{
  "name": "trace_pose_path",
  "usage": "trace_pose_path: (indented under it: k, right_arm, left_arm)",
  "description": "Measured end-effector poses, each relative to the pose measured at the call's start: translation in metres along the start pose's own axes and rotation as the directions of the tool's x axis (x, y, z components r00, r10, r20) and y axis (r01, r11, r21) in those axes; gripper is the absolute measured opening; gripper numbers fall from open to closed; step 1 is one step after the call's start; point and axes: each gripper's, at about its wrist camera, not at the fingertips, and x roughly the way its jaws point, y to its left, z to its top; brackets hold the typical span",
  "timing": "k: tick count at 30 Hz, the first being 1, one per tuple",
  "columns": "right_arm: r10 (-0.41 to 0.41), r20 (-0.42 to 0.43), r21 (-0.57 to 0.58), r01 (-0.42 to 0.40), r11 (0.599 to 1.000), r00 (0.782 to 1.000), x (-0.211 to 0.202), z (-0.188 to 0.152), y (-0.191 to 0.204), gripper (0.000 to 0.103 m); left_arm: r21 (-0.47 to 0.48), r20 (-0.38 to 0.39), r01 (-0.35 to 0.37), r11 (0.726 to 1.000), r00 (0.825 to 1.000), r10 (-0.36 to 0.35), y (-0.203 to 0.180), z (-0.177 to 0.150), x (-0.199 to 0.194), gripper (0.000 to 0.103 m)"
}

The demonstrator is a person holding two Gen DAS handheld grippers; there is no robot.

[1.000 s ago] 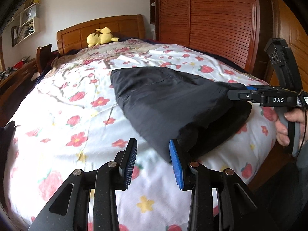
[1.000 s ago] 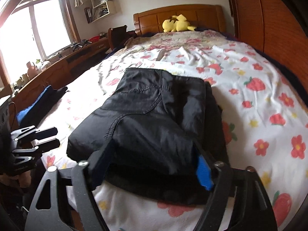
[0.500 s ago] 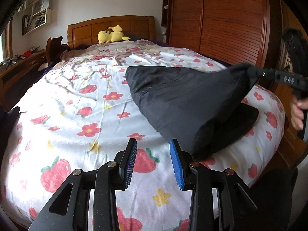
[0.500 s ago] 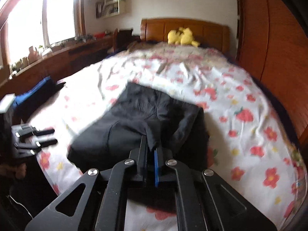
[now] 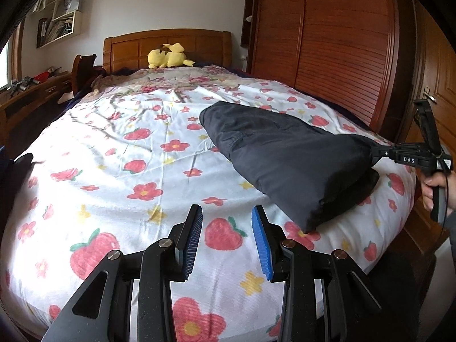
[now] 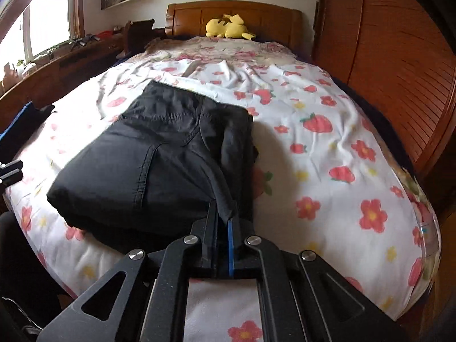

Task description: Fold large clothes

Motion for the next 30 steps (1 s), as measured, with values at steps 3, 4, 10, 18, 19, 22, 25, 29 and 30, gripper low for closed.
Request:
trace_pose_path:
  k: [3, 4, 10, 18, 19, 22, 25, 29, 30]
  right_arm:
    - [-0.037, 0.005, -0.050, 0.037, 0.998, 0.999, -0.010, 0.011, 0.010, 0.014]
    - [-0.066, 0.030, -0.064, 0.068, 0.996, 0.997, -0.017, 0.016, 0.014, 0.025]
    - [-0.048, 0.110, -0.120, 0.061, 0.991, 0.993, -0.043, 0.043, 0.036, 0.051]
    - [0.121, 0.064, -0.179, -0.108, 0.978, 0.991, -0.006, 0.057, 0.107, 0.051]
    - [0.142, 0.053, -0.185, -0.130, 0.974, 0.989, 0.002, 0.058, 0.116, 0.051]
    - [0.184, 0.015, -0.184, -0.179, 0.967, 0.983, 0.023, 0.060, 0.134, 0.051]
    - [0.198, -0.017, -0.187, -0.197, 0.962, 0.980, 0.036, 0.057, 0.142, 0.051]
    - [0.207, -0.085, -0.160, -0.218, 0.963, 0.975, 0.058, 0.036, 0.136, 0.051]
    - [0.201, -0.117, -0.142, -0.216, 0.966, 0.973, 0.069, 0.031, 0.133, 0.051]
  left_arm:
    - [-0.013, 0.007, -0.001, 1.000, 1.000, 0.001, 0.007, -0.003, -0.003, 0.038]
    - [-0.018, 0.007, -0.001, 1.000, 1.000, 0.001, 0.010, -0.004, -0.004, 0.038]
    - [-0.041, 0.022, -0.007, 0.999, 1.000, 0.008, 0.019, -0.008, -0.011, 0.038]
    - [-0.047, 0.030, -0.013, 0.999, 0.999, 0.015, 0.018, -0.010, -0.017, 0.039]
    - [-0.051, 0.032, -0.011, 0.999, 0.999, 0.013, 0.018, -0.009, -0.016, 0.040]
    - [-0.050, 0.035, -0.009, 0.999, 0.999, 0.011, 0.020, -0.009, -0.016, 0.043]
    - [-0.046, 0.042, -0.016, 0.999, 0.999, 0.018, 0.021, -0.009, -0.016, 0.047]
    - [-0.049, 0.047, -0.013, 0.999, 0.999, 0.015, 0.024, -0.009, -0.014, 0.051]
    - [-0.051, 0.047, -0.011, 0.999, 0.999, 0.014, 0.024, -0.009, -0.013, 0.052]
